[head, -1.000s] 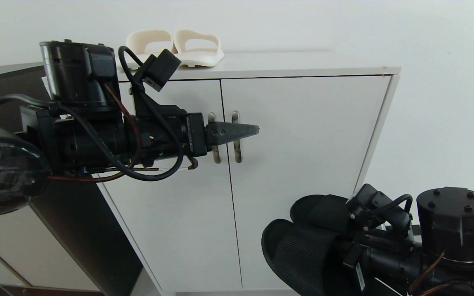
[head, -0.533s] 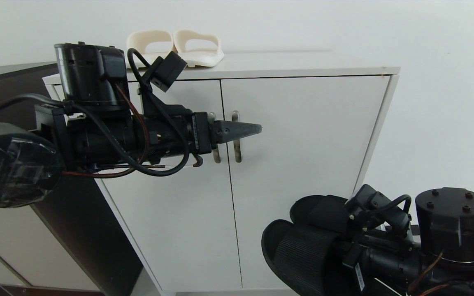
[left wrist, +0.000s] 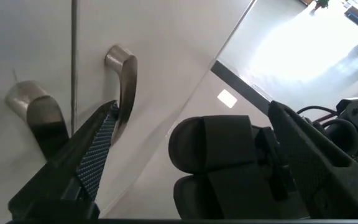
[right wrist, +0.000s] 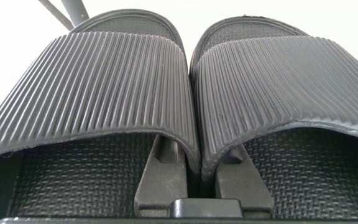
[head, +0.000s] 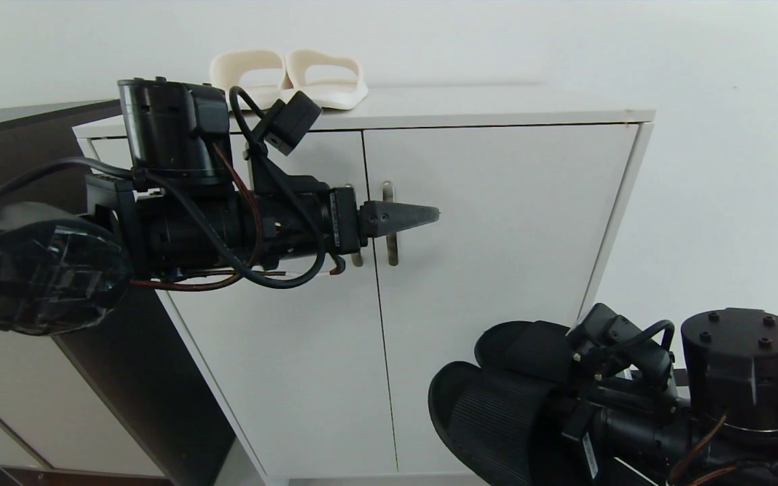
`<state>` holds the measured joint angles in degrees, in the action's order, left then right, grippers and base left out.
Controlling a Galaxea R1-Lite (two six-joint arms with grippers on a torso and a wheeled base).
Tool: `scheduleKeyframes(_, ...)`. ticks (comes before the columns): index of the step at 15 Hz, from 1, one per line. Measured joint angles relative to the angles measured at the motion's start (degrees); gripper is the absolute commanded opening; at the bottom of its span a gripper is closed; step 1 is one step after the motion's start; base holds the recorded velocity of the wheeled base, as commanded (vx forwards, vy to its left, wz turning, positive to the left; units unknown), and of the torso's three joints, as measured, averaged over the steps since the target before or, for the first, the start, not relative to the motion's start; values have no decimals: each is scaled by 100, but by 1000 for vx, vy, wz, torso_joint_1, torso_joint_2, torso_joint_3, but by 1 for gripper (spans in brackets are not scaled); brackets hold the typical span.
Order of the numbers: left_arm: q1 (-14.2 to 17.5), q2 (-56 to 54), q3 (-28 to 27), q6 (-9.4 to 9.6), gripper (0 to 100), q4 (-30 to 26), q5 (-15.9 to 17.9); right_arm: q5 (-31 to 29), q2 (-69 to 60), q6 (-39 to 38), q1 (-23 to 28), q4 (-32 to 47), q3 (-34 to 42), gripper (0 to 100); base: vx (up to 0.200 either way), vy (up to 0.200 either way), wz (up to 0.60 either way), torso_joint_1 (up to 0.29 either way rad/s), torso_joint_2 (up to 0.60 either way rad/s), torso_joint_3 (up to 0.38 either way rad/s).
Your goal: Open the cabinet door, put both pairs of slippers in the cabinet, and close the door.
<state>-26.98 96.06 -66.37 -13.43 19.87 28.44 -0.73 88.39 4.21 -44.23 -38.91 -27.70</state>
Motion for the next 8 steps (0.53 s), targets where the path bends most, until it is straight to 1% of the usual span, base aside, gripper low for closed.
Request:
scheduleKeyframes(3, -2, 90, -11, -5, 0, 115, -11, 44, 0, 0, -15, 5, 17, 0, 0, 0, 0, 0, 0, 0)
scheduleKeyframes(4, 5, 107, -9, -6, 0, 104, -20, 201, -16, 0, -23, 7, 52, 0, 0, 0, 0, 0, 0, 0)
scheduleKeyframes(7, -37, 73, 71, 16, 0, 84, 7, 1340, -218, 68, -50, 22, 325, 0, 0, 0, 0, 0, 0, 0)
scheduleKeyframes(8, -56, 0, 143, 20, 0, 99, 7, 1502, -323, 173, -54, 29, 441, 0, 0, 0, 0, 0, 0, 0)
